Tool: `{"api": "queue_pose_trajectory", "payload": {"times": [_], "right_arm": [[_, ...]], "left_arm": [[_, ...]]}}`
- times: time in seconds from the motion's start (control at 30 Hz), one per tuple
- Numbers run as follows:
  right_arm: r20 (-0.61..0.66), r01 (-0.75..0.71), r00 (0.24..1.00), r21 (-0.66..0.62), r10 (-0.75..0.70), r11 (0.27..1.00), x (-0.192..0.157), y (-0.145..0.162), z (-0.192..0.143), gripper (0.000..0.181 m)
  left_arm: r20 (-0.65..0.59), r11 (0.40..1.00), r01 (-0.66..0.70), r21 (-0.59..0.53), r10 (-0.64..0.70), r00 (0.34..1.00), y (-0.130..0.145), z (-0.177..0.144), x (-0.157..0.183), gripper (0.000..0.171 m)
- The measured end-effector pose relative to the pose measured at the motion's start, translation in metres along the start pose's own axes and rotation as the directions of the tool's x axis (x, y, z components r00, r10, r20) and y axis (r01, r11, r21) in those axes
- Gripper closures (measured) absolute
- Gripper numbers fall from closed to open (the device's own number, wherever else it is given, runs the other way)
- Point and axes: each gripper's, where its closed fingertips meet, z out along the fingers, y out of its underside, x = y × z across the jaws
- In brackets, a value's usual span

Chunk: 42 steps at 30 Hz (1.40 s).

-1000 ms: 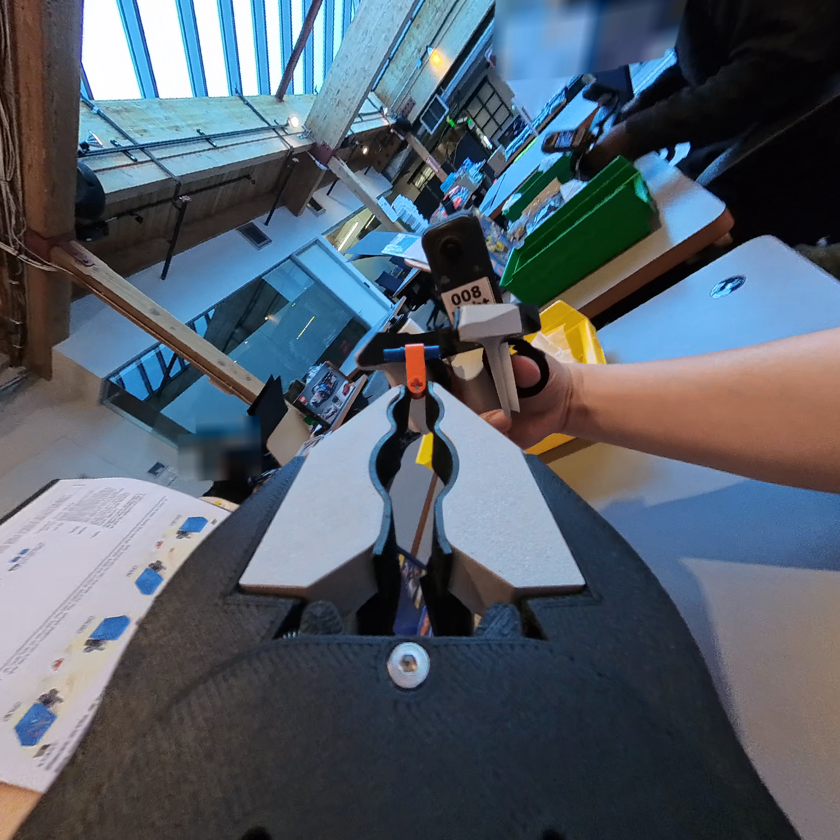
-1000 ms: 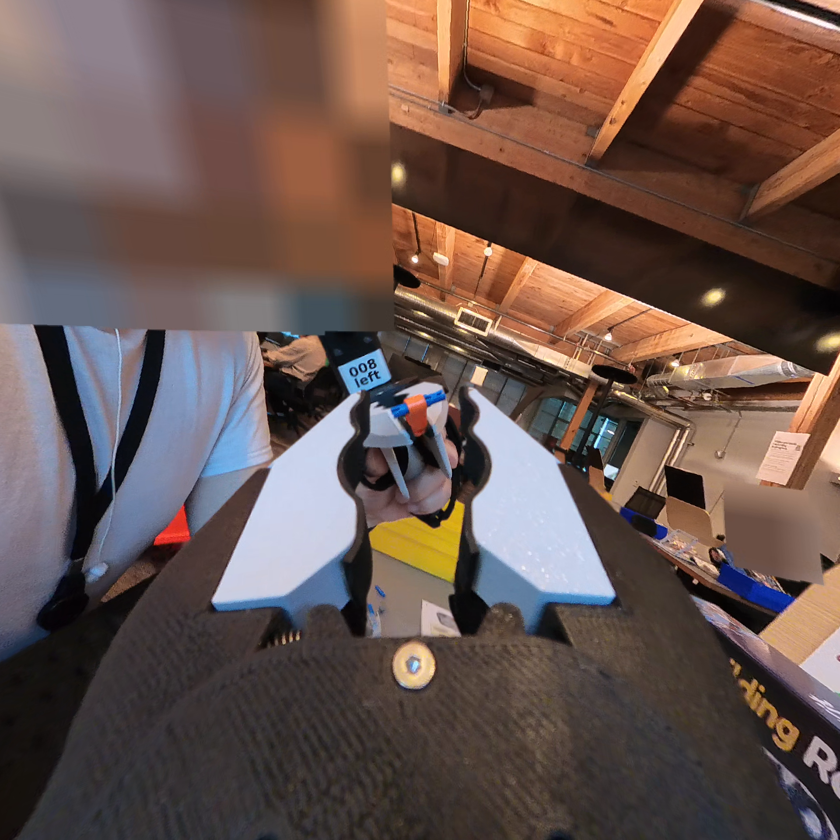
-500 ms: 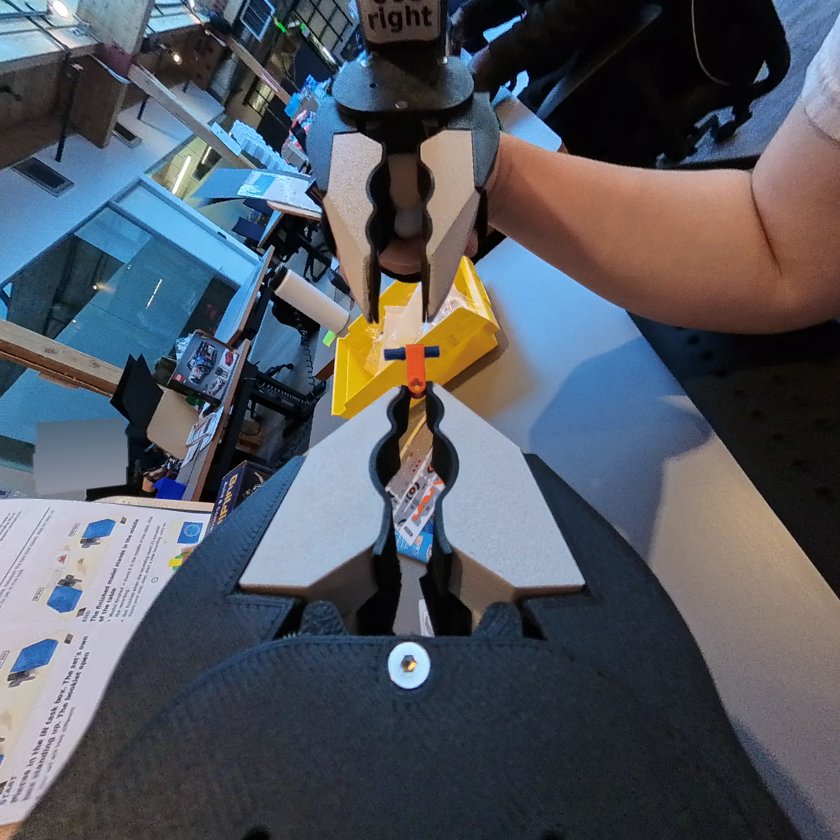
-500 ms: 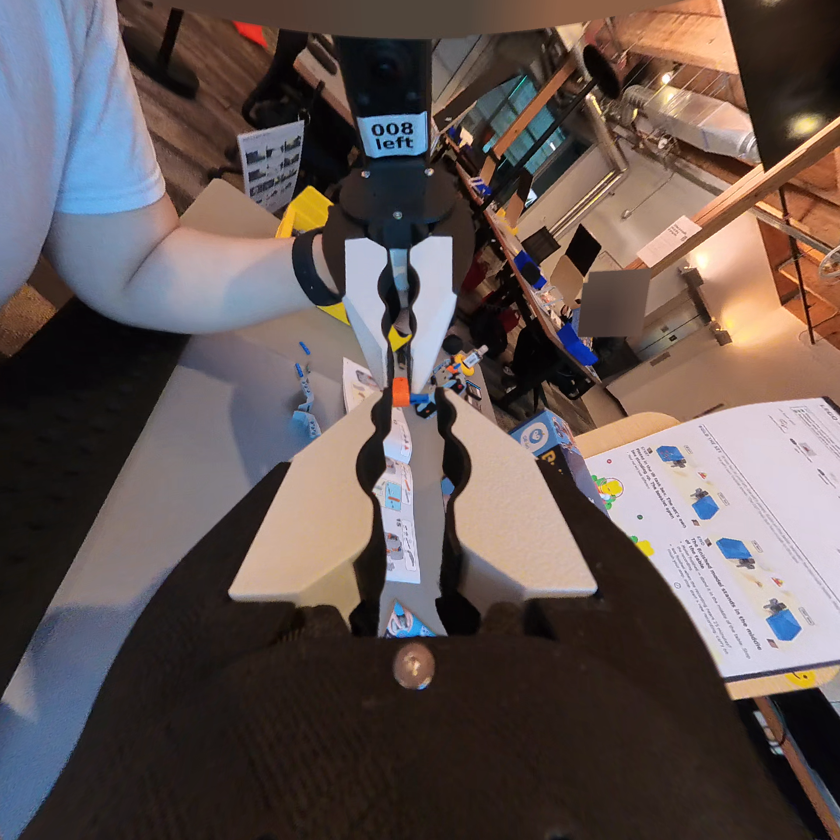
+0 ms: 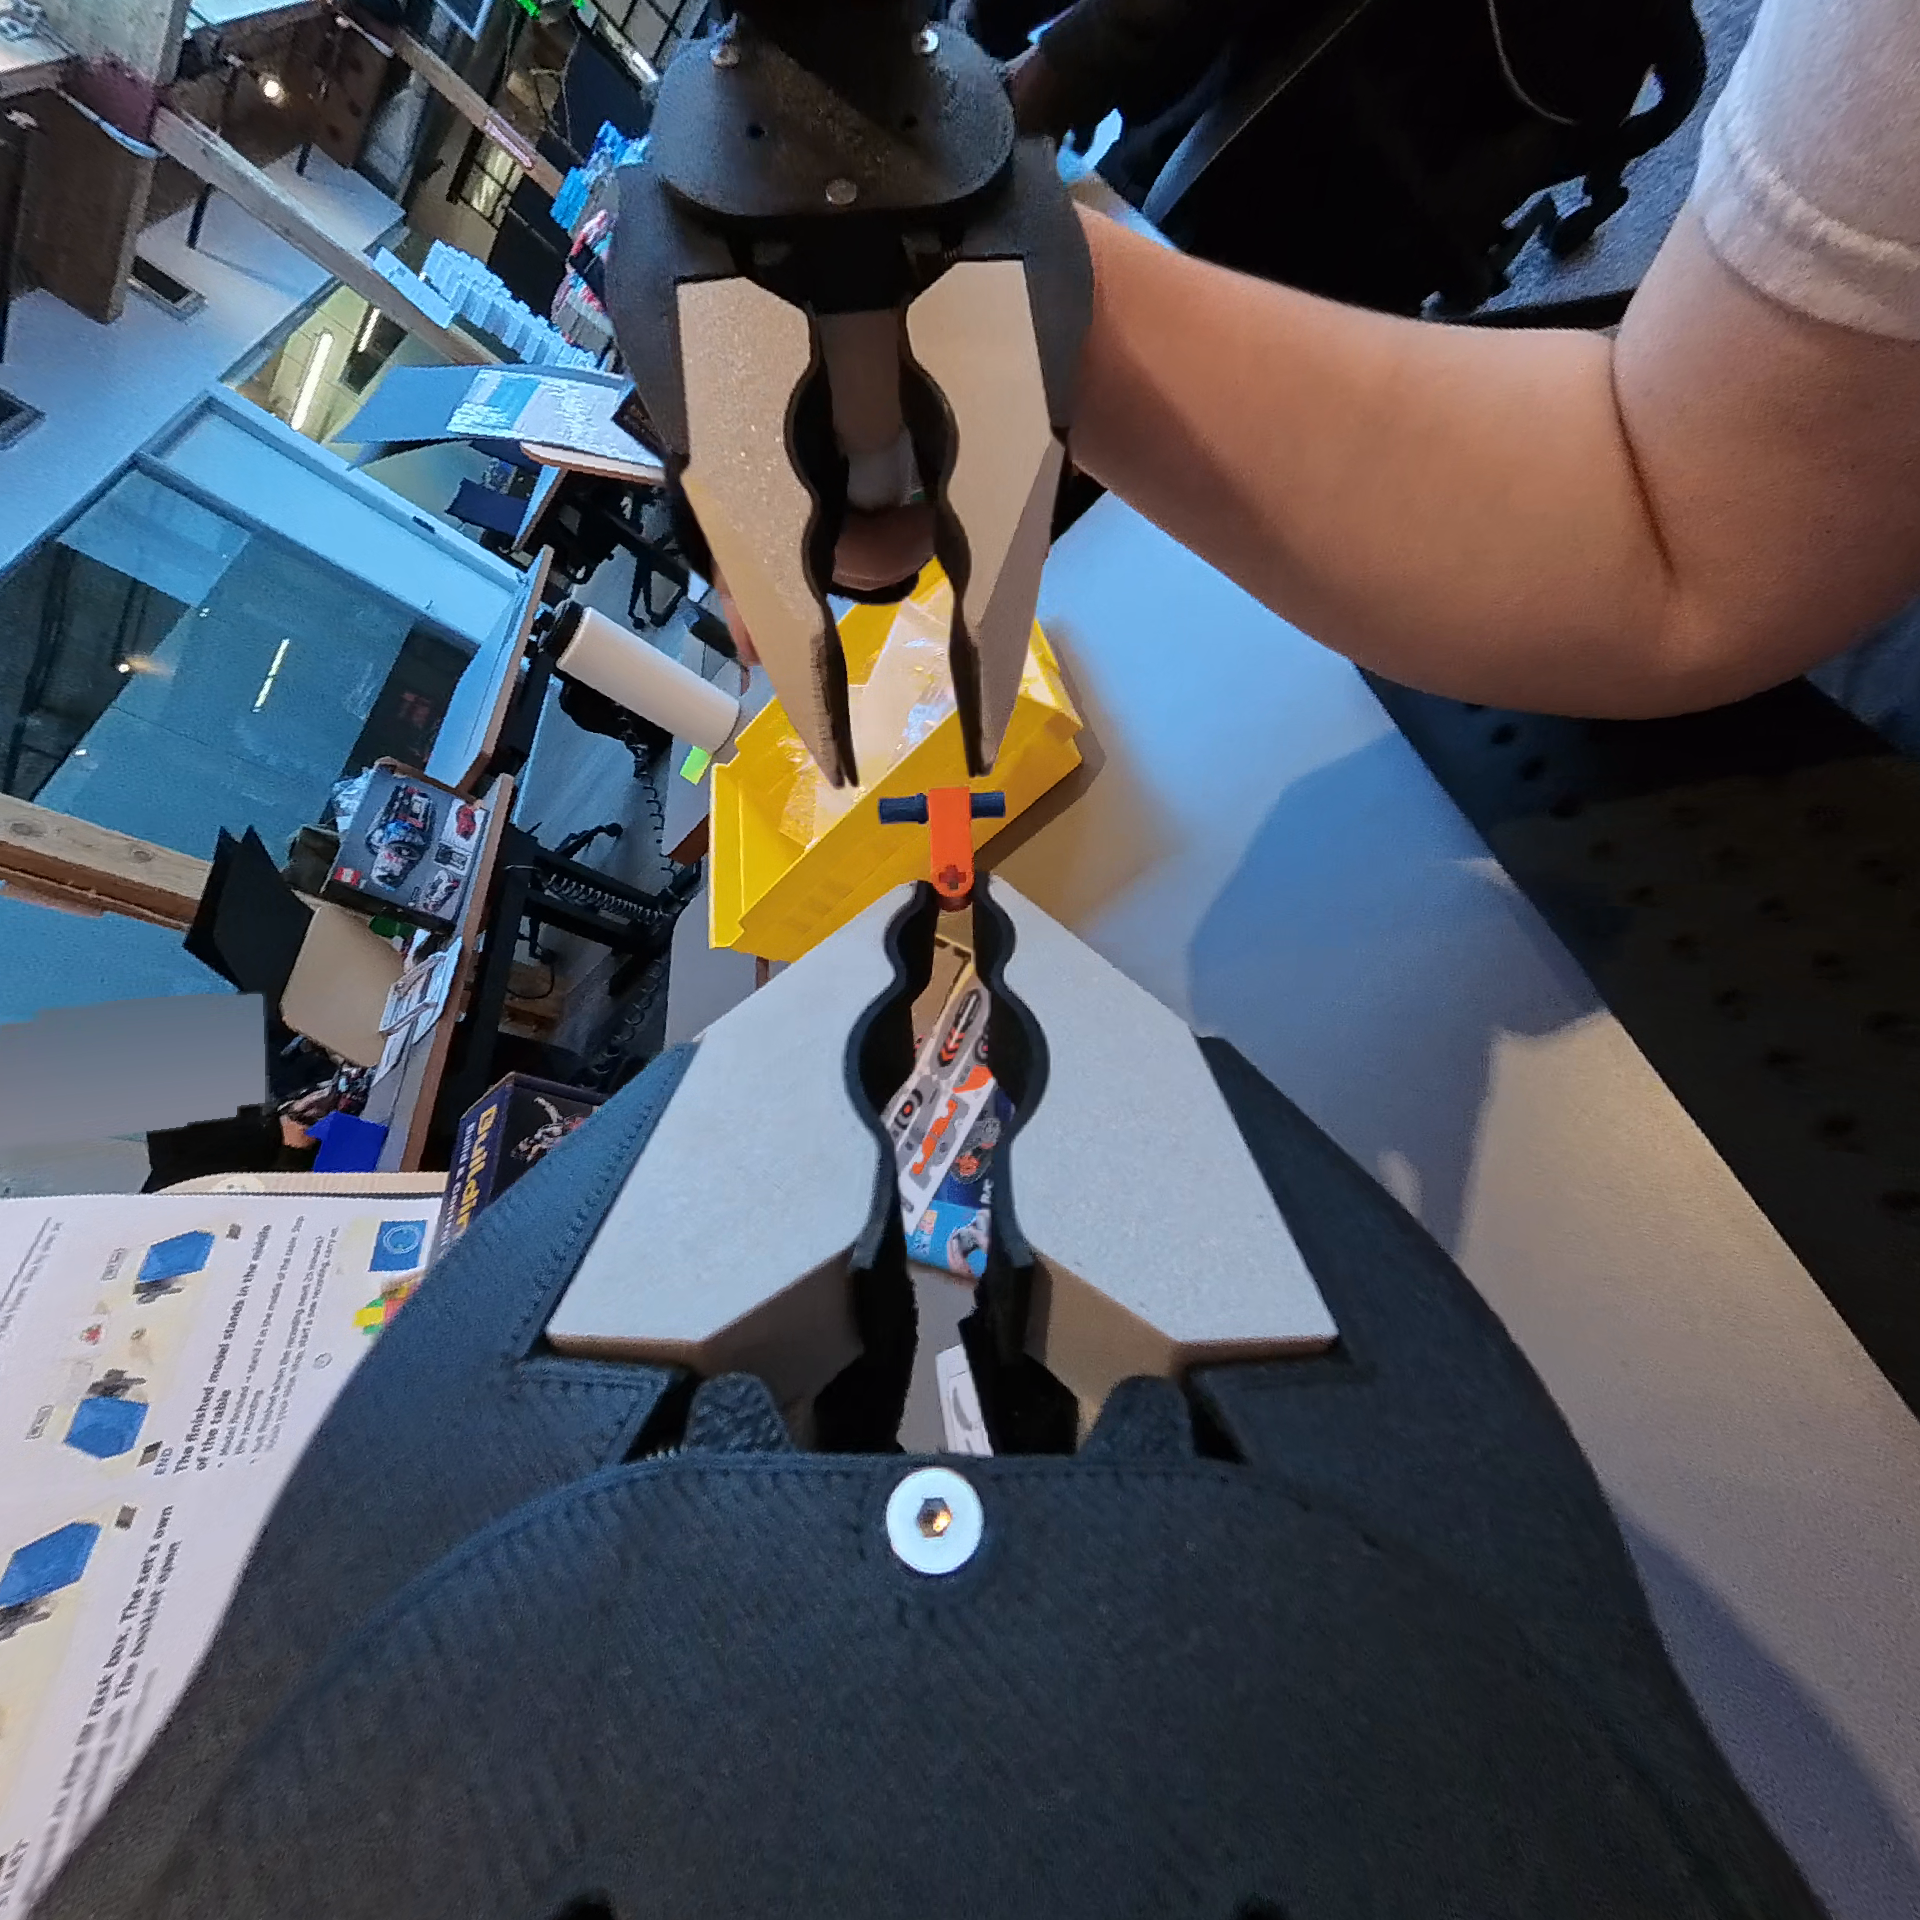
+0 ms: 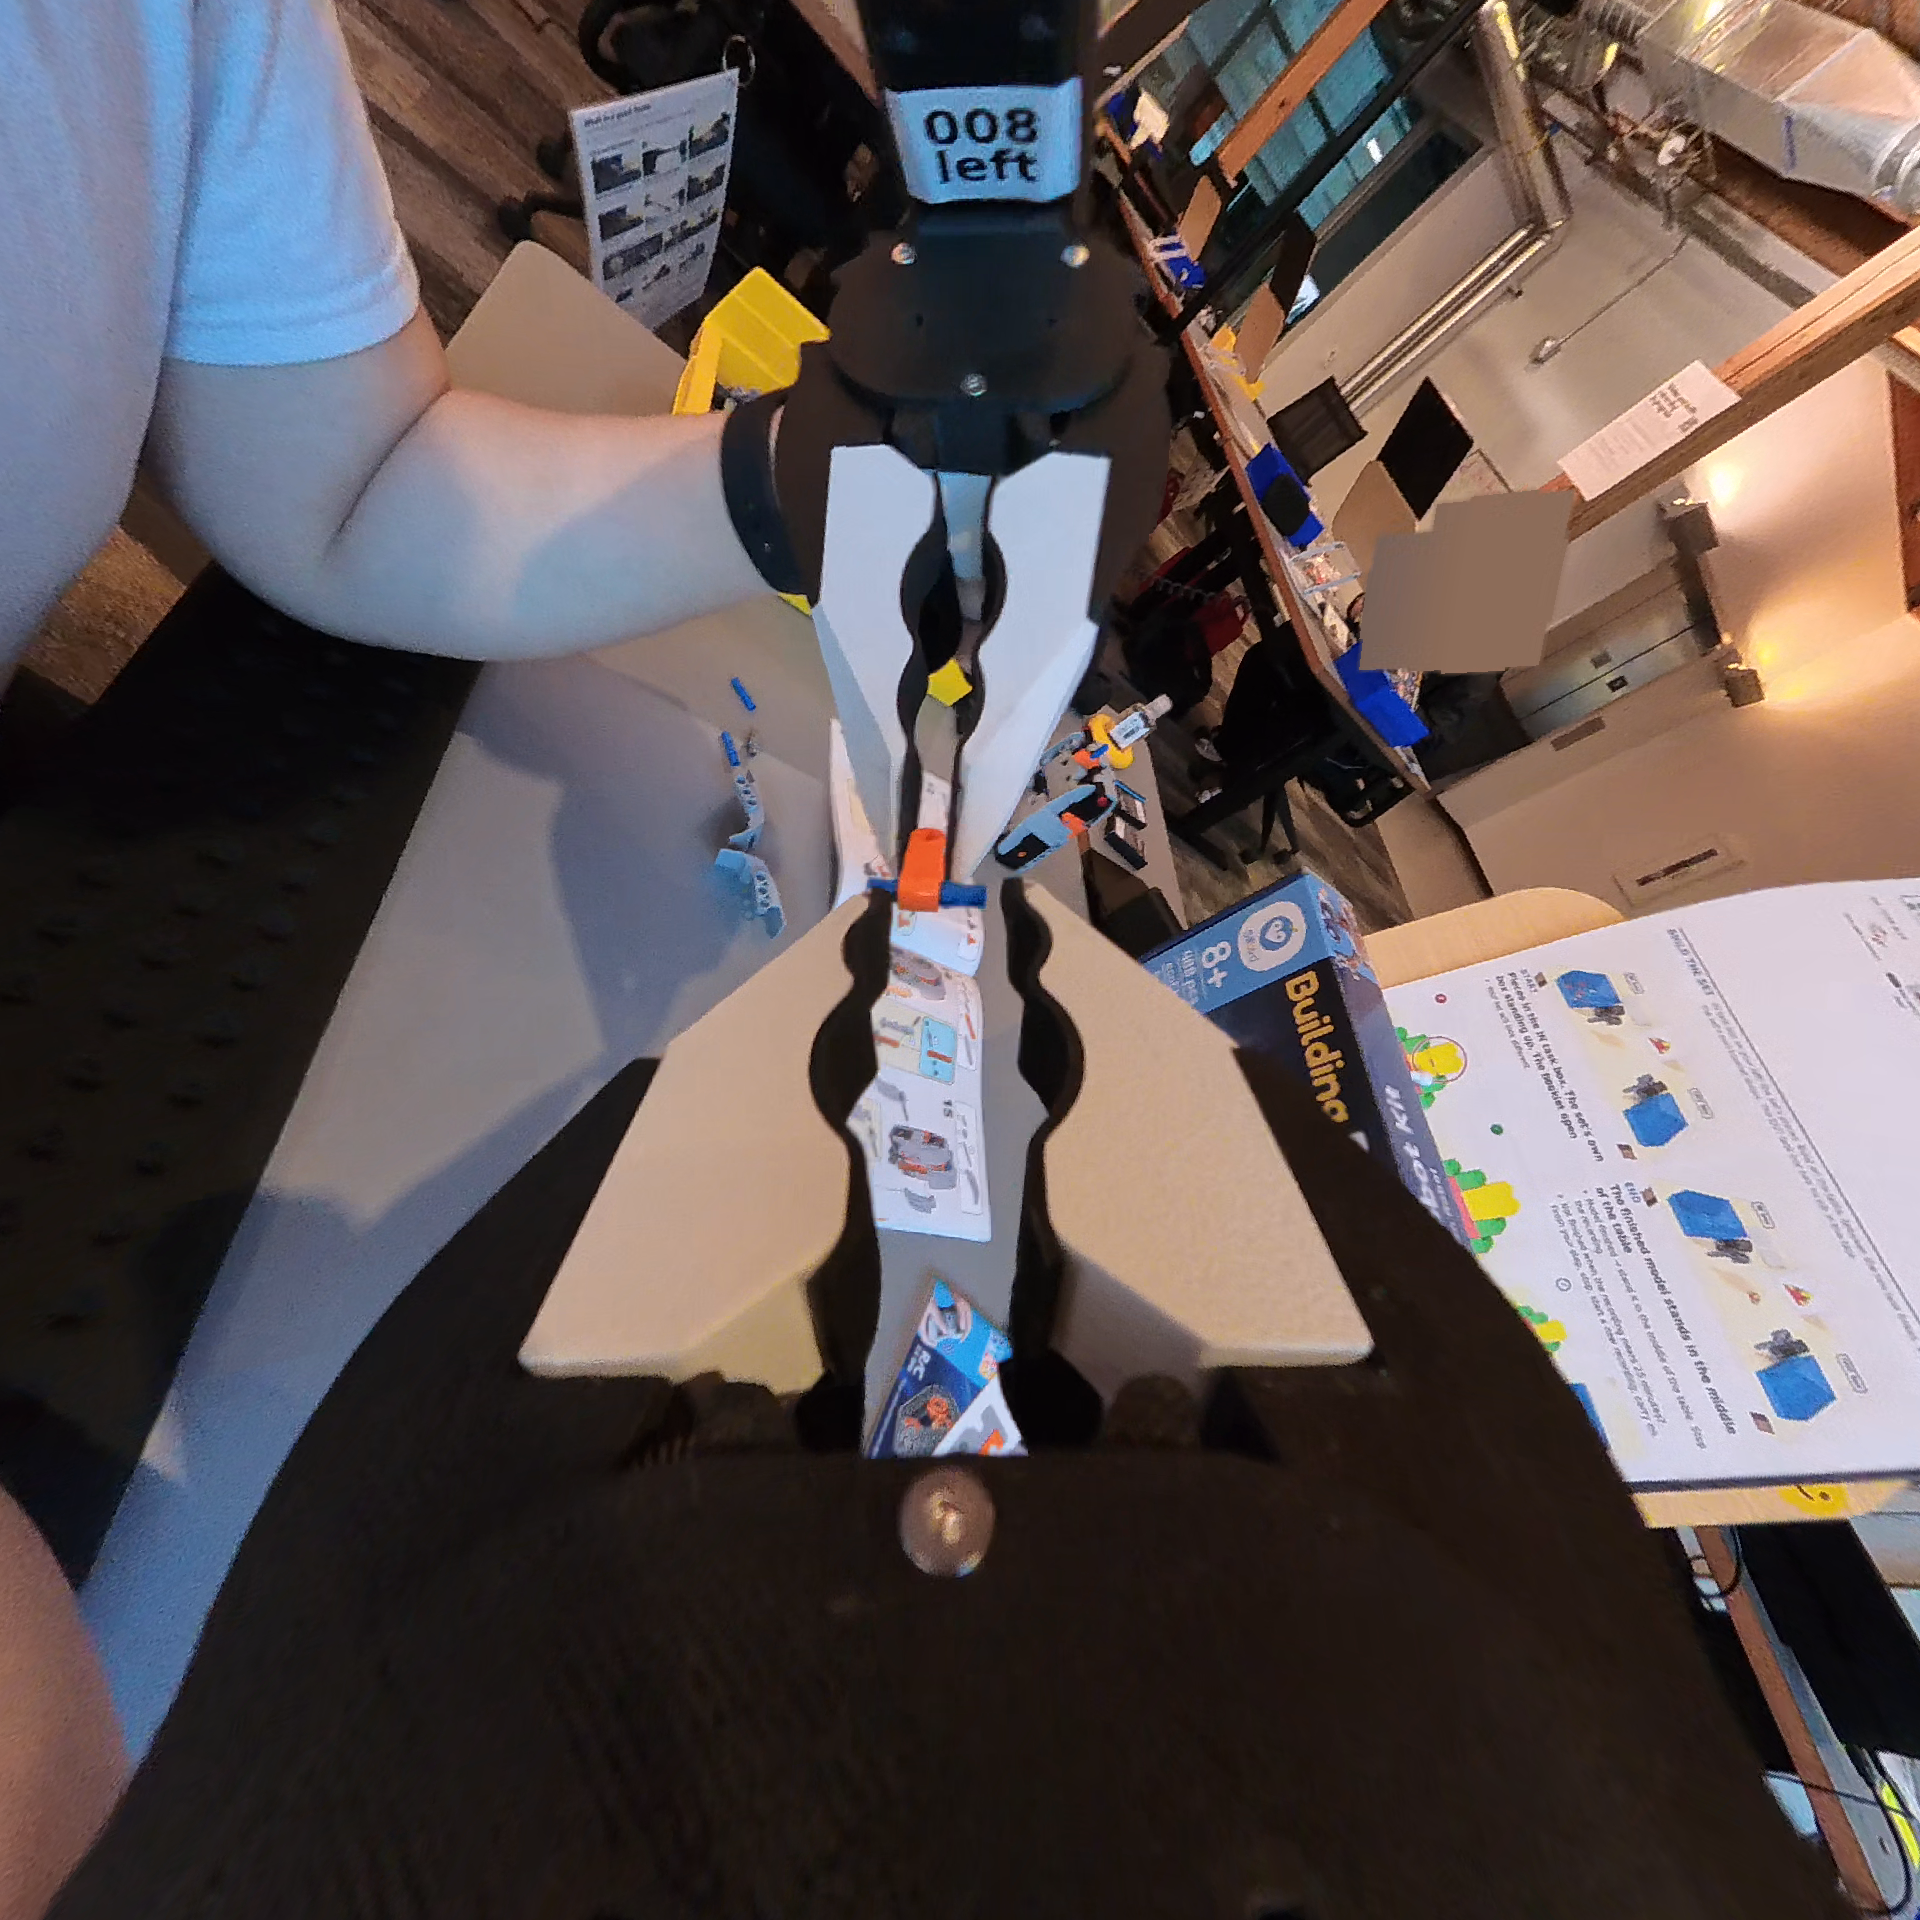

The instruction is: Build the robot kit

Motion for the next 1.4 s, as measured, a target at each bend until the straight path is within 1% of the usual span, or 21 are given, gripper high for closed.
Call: {"api": "queue_pose_trajectory", "payload": {"times": [0.17,0.27,0.53,0.7,0.77,0.8,0.83,0.87,0.9,0.93,1.0,1.07,1.13,1.17,1.2,1.23,1.3,1.33,1.4], "right_arm": [[0.037,0.005,0.999,-0.039,-0.004,0.999,-0.009,0.000,0.004,0.161],[0.052,0.001,0.999,-0.044,0.001,0.999,-0.011,0.001,0.004,0.164],[0.078,-0.025,0.996,-0.060,0.030,0.998,-0.012,0.008,0.006,0.165],[0.078,-0.025,0.997,-0.022,0.027,0.999,-0.009,0.006,0.004,0.165],[0.064,-0.036,0.997,0.001,0.036,0.999,-0.005,0.004,0.004,0.165],[0.053,-0.040,0.998,0.013,0.039,0.999,-0.003,0.004,0.004,0.165],[0.036,-0.043,0.998,0.016,0.042,0.999,0.000,0.006,0.005,0.162],[0.015,-0.044,0.999,0.015,0.044,0.999,0.004,0.009,0.005,0.160],[0.004,-0.047,0.999,0.011,0.047,0.999,0.006,0.011,0.004,0.158],[0.001,-0.054,0.999,0.005,0.054,0.999,0.006,0.015,0.004,0.156],[0.004,-0.071,0.997,-0.034,0.071,0.997,0.008,0.024,0.004,0.156],[0.004,-0.074,0.997,-0.103,0.075,0.992,0.010,0.038,0.004,0.156],[0.059,-0.076,0.994,-0.211,0.091,0.974,-0.004,0.060,0.005,0.154],[0.062,-0.066,0.994,-0.261,0.085,0.963,-0.009,0.072,0.004,0.153],[0.060,-0.067,0.994,-0.274,0.087,0.959,-0.013,0.080,0.005,0.151],[0.056,-0.080,0.994,-0.265,0.098,0.961,-0.017,0.084,0.008,0.151],[0.027,-0.101,0.994,-0.230,0.110,0.968,-0.021,0.088,0.012,0.151],[0.027,-0.098,0.994,-0.227,0.107,0.969,-0.025,0.090,0.014,0.152],[0.008,-0.076,0.997,-0.264,0.081,0.961,-0.027,0.098,0.018,0.157]], "left_arm": [[-0.044,1.000,0.009,0.009,-0.009,0.999,-0.001,0.000,0.007,0.166],[-0.058,1.000,0.011,0.007,-0.011,0.998,0.000,0.001,0.008,0.166],[-0.071,1.000,0.009,-0.015,-0.010,0.997,0.005,0.003,0.009,0.166],[-0.061,1.000,0.022,-0.001,-0.022,0.998,0.004,0.003,0.006,0.167],[-0.063,0.998,0.061,0.015,-0.060,0.996,0.004,0.002,0.003,0.166],[-0.076,0.994,0.102,0.026,-0.100,0.992,0.005,0.002,0.001,0.166],[-0.100,0.986,0.164,0.039,-0.160,0.982,0.006,0.002,0.000,0.166],[-0.137,0.965,0.257,0.046,-0.249,0.959,0.009,0.004,-0.002,0.166],[-0.184,0.925,0.378,0.034,-0.366,0.912,0.014,0.007,-0.004,0.166],[-0.250,0.865,0.502,0.002,-0.485,0.838,0.018,0.011,-0.003,0.166],[-0.385,0.722,0.688,-0.076,-0.657,0.648,0.026,0.018,0.003,0.166],[-0.476,0.575,0.808,-0.131,-0.751,0.457,0.035,0.026,0.005,0.167],[-0.600,0.429,0.882,-0.193,-0.763,0.240,0.034,0.029,0.010,0.167],[-0.628,0.373,0.901,-0.221,-0.761,0.161,0.038,0.032,0.010,0.167],[-0.632,0.329,0.911,-0.248,-0.768,0.106,0.045,0.037,0.011,0.167],[-0.626,0.296,0.915,-0.273,-0.777,0.065,0.052,0.042,0.012,0.167],[-0.615,0.245,0.914,-0.323,-0.789,-0.005,0.062,0.051,0.017,0.167],[-0.615,0.229,0.912,-0.340,-0.788,-0.031,0.064,0.053,0.019,0.167],[-0.597,0.224,0.900,-0.375,-0.801,-0.050,0.070,0.058,0.026,0.167]]}}
